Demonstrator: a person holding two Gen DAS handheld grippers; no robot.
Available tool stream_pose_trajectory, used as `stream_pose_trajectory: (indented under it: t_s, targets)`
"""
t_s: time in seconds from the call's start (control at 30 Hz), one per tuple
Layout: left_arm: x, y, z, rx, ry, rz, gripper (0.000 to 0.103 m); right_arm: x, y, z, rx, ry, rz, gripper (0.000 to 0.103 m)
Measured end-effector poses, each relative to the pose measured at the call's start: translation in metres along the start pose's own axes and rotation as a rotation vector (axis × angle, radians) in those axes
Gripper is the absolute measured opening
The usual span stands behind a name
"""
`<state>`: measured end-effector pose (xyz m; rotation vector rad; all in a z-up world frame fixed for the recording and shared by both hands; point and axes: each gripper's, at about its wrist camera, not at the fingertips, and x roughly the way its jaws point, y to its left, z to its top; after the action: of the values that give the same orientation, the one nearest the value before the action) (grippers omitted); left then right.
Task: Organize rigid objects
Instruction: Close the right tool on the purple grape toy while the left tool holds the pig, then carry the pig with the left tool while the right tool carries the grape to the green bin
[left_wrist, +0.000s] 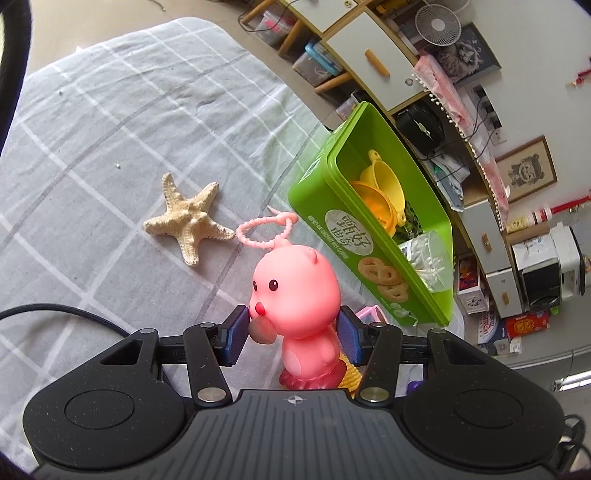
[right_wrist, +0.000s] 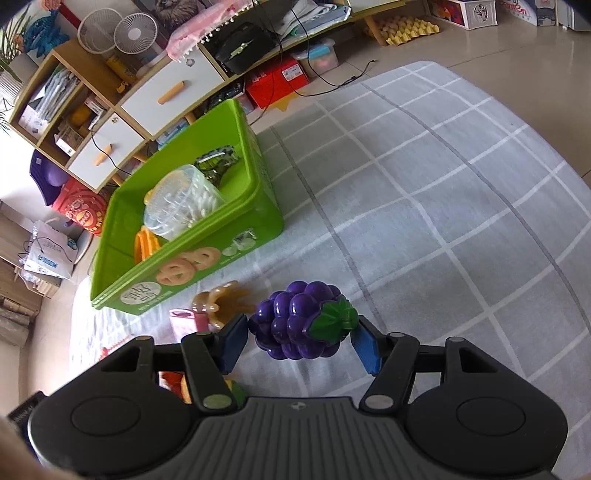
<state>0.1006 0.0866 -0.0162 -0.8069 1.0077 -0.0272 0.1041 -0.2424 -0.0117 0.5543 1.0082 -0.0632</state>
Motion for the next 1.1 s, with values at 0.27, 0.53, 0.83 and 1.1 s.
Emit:
stream_pose_trajectory:
  t_s: [0.27,0.53,0.83,1.1]
  targets:
    - [-0.003,0.002,0.006,0.014,0.011,-0.023,0.056,-0.011,0.016,0.004,-0.026,-0.032,0.037,0.038]
    - [-0.007,-0.003,0.012,0.04,-0.006,-0.058,0.056,-0.023,0.023,0.007,-0.008,-0.065,0.091,0.038]
    - [-0.019,-0.017,0.018,0.163,-0.071,-0.065,0.056,-0.031,0.022,0.011,-0.011,-0.079,0.124,0.038]
    - [-0.015,-0.04,0.028,0.236,-0.069,-0.066,0.055,-0.036,0.031,0.023,-0.01,-0.094,0.164,0.038]
